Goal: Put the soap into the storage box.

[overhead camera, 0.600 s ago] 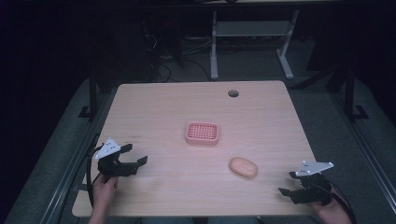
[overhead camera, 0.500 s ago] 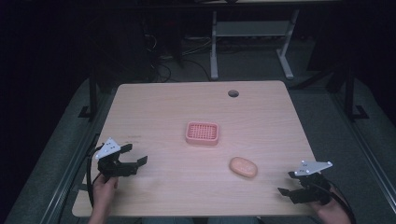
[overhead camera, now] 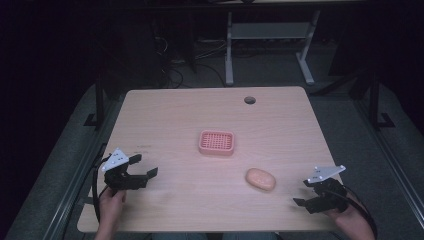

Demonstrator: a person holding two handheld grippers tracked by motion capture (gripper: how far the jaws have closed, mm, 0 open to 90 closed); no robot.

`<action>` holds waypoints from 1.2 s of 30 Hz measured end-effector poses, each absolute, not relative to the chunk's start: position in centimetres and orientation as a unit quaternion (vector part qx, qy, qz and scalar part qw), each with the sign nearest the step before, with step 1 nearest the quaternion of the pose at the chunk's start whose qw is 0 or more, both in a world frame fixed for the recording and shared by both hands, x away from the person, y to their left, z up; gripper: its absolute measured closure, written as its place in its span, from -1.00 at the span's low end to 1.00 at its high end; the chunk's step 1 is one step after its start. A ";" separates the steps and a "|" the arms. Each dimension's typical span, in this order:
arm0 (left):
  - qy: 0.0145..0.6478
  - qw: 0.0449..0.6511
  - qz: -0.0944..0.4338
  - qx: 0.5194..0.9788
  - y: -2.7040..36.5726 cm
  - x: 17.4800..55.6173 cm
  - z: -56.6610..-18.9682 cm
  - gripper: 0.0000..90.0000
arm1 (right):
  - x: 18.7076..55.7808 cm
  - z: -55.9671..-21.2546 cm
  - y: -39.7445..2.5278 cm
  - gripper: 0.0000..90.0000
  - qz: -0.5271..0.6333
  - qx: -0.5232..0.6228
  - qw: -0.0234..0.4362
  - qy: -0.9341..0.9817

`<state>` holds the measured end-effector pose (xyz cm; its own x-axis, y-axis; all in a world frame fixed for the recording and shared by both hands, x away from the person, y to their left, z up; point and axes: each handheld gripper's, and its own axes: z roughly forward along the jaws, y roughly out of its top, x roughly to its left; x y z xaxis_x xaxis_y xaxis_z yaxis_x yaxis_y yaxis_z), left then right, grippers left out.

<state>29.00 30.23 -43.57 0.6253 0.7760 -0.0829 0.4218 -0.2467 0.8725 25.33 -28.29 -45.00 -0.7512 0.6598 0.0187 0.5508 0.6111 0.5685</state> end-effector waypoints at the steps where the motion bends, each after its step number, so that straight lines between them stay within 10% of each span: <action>1: 0.391 0.474 0.187 0.766 30.2 29.0 -43.6 -0.68 | 25.5 -44.8 -28.1 -0.44 0.280 0.338 0.094 0.894; 36: 0.396 0.483 0.187 0.759 30.7 29.1 -43.5 -0.68 | 29.3 -42.1 -22.8 -0.46 0.247 0.274 0.070 0.927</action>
<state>29.11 30.70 -43.50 0.6168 0.7810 -0.0981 0.4195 -0.2207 0.8805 29.29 -22.79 -42.09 -0.8403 0.5421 0.0044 0.4726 0.7284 0.4960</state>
